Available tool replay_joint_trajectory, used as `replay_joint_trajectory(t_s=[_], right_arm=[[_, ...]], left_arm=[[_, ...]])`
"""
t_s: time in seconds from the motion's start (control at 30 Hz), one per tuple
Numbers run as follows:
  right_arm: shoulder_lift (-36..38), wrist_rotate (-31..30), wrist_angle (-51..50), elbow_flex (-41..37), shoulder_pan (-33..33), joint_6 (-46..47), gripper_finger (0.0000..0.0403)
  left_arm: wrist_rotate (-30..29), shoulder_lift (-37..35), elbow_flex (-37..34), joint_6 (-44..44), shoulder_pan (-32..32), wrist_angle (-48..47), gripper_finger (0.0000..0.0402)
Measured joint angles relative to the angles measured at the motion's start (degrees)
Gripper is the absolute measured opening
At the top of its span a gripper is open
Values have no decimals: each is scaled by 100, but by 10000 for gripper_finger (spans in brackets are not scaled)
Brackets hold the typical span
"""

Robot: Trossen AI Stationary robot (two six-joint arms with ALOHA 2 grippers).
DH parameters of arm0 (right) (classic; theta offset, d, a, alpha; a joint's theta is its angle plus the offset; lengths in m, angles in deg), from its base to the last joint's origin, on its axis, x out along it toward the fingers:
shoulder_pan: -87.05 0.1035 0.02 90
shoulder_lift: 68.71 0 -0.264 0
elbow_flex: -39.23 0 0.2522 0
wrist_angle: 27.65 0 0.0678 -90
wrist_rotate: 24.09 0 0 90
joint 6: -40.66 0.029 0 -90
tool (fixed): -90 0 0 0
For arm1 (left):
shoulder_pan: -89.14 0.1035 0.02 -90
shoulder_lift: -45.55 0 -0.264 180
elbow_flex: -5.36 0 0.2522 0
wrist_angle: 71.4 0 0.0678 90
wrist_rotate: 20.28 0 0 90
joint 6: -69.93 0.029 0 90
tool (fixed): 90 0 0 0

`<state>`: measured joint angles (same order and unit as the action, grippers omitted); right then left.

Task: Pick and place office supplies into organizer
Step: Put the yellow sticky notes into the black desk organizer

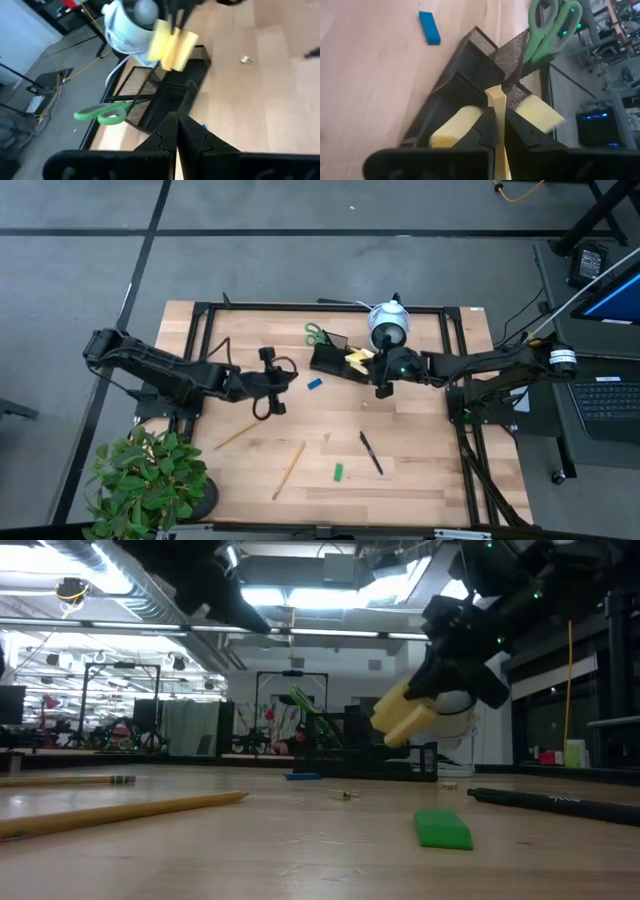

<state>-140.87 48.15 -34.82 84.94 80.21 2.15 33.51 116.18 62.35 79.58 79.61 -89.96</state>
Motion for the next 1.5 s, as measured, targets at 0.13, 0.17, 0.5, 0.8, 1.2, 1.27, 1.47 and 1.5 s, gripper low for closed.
replay_joint_trajectory(t_s=[0.13,0.17,0.5,0.8,1.2,1.27,1.47,1.5], right_arm=[[-2,205,311,-194,-98,-79,18],[-2,324,370,-230,-126,-78,18],[-7,1114,1292,-804,-581,-125,18],[-7,1872,1789,-1016,-990,-403,18],[-170,2703,2001,-1016,-1379,-426,18],[-351,2740,2113,-1016,-1416,-442,18],[-781,2742,2623,-1016,-1492,-565,18],[-826,2778,2719,-1016,-1493,-574,18]], left_arm=[[247,-212,-278,13,272,388,2],[374,-269,-333,14,330,460,2],[1104,-459,-537,13,653,1080,1],[1155,-457,-537,13,681,1110,1],[1155,-457,-536,59,681,1154,3],[1155,-457,-536,59,681,1162,1],[1214,-455,-536,60,681,1204,3],[1216,-455,-536,61,681,1204,2]])
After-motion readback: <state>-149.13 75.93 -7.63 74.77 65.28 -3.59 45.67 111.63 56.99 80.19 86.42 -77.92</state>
